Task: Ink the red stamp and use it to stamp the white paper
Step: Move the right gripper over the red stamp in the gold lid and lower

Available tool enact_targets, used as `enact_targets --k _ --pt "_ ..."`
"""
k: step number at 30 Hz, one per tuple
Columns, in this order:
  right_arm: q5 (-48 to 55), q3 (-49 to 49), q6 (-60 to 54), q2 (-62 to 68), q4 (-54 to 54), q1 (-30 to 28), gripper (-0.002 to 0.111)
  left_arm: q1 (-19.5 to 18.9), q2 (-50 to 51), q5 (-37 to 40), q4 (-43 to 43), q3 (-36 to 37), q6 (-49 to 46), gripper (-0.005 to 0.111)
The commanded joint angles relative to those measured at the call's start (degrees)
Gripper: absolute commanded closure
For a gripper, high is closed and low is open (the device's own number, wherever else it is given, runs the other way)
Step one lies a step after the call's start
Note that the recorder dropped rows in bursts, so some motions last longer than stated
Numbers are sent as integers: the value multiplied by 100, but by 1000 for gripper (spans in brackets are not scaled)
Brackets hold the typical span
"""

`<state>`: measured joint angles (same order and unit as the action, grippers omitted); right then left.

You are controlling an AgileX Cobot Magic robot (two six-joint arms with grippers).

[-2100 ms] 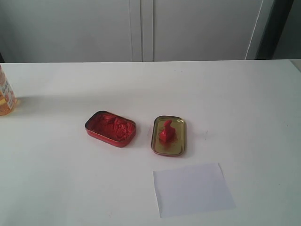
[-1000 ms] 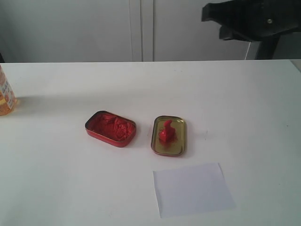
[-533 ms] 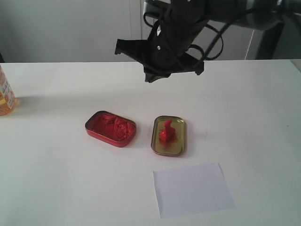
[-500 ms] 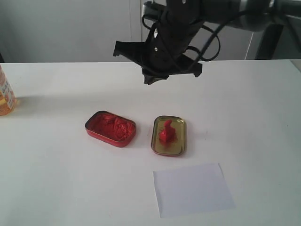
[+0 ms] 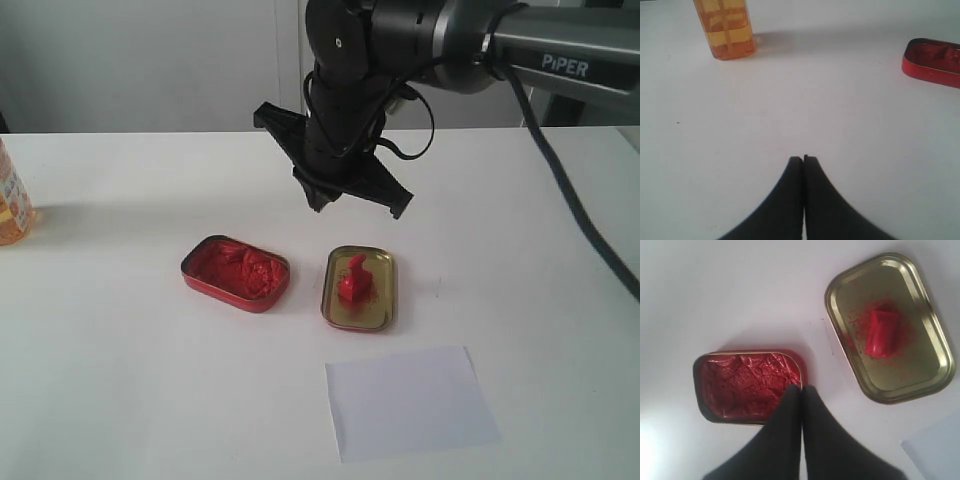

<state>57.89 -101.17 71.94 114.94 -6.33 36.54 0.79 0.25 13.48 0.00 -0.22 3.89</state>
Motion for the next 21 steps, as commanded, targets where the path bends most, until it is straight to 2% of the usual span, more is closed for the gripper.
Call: enact_targets --k 1,9,11,21 --pt "66 -39 187 -1 4 -9 108 -3 -25 7 0 22 13 107" --pt "521 -39 314 256 -145 -171 108 -3 -25 7 0 22 14 107" --pt "521 -39 314 371 -144 -192 105 -3 -25 7 0 22 14 107" --pt "486 -39 314 723 -104 -354 68 -3 -25 7 0 22 14 107"
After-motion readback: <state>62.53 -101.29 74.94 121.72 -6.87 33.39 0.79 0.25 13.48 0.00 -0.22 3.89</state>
